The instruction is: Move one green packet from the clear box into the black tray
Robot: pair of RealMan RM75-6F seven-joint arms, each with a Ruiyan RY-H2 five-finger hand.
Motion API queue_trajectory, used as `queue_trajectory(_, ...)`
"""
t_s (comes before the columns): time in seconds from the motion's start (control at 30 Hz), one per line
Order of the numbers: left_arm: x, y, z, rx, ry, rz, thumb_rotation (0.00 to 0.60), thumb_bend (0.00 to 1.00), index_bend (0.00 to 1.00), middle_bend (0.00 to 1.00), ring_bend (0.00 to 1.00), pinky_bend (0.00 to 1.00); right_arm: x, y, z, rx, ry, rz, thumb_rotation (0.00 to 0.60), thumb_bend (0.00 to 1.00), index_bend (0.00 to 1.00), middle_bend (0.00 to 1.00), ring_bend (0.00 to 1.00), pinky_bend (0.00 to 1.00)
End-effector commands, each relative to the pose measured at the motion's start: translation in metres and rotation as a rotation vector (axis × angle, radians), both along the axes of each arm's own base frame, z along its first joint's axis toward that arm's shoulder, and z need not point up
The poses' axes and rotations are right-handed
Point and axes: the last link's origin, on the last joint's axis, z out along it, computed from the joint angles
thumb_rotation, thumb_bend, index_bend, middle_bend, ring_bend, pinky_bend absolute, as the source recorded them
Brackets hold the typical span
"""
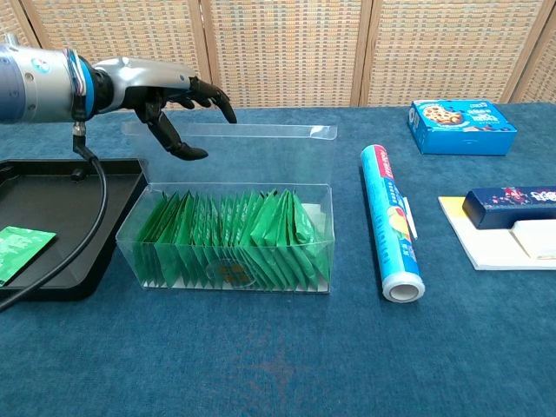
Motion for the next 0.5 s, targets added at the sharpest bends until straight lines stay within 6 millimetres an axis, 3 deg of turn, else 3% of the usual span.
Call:
queue_trajectory(0.03,0.004,0.006,0.007,-0.023,-0.024,0.031,0.6,0.38,0.22,0.0,0.0,0.0,0.0,0.0,0.0,0.001,0.002,-0.002,0.6,0.0,0.0,0.0,0.0,0.0)
queue_trajectory(0.5,-0.002,0.022,0.015,-0.057,-0.002,0.105,0.6,0.43,0.23,0.0,0.0,0.0,-0.003,-0.003,-0.004,0.011,0.009,-0.014,0.6,0.0,0.0,0.0,0.0,0.0)
